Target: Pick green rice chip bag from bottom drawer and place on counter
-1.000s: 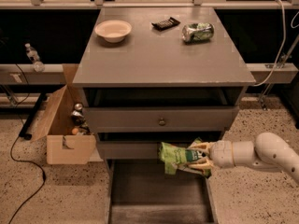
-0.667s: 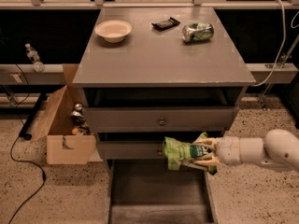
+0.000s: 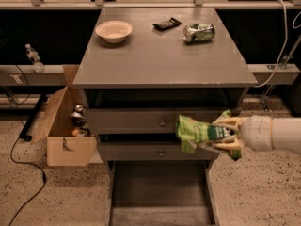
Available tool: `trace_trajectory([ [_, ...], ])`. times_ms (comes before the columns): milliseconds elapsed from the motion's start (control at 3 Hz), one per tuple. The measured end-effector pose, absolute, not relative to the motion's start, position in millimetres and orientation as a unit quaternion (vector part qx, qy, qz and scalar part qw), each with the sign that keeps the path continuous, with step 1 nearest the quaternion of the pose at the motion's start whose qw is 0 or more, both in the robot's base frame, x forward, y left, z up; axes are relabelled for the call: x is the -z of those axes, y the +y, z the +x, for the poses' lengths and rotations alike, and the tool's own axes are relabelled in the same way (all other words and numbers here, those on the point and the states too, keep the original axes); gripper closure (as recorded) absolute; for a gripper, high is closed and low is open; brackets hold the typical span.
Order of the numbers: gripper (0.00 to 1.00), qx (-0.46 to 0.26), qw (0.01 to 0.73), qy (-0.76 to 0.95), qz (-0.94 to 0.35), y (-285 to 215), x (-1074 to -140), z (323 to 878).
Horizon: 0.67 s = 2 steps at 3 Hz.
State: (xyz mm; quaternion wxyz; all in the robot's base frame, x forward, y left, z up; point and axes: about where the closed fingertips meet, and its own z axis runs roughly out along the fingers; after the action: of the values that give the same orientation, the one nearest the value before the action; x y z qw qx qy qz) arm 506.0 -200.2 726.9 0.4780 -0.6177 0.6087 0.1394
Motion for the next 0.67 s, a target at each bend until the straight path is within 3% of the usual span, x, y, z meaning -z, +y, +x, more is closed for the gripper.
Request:
trace_trajectory([
  [333, 1.00, -0.109, 0.493, 0.615, -0.605, -216.9, -792.6, 513.2],
  [667, 1.00, -0.107, 0.493, 0.614, -0.607, -216.1, -797.8, 515.8],
])
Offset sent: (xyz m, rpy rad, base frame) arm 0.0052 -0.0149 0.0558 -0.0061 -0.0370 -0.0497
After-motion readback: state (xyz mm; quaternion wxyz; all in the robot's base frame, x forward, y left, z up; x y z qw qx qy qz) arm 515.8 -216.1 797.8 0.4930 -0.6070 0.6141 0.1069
